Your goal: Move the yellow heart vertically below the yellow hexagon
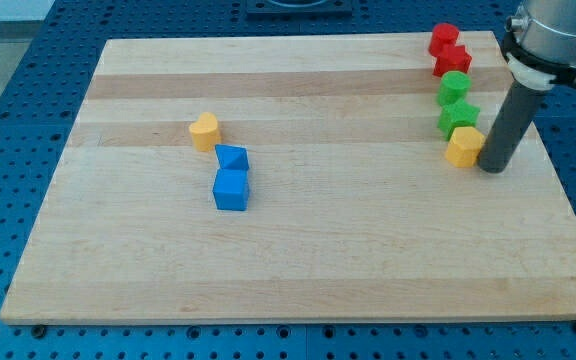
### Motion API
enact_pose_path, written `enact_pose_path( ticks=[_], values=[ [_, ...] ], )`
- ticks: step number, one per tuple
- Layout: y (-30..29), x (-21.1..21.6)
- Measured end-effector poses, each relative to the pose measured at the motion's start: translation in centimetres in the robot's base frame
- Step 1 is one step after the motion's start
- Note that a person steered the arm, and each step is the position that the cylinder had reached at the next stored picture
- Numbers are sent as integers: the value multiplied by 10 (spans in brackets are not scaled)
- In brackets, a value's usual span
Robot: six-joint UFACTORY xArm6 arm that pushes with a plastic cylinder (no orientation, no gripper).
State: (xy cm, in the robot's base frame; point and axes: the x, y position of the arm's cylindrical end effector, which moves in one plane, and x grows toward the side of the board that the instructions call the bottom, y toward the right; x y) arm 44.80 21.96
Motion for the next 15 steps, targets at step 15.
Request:
enact_pose_path(
  ticks=[15],
  values=[
    [-230, -18]
  ],
)
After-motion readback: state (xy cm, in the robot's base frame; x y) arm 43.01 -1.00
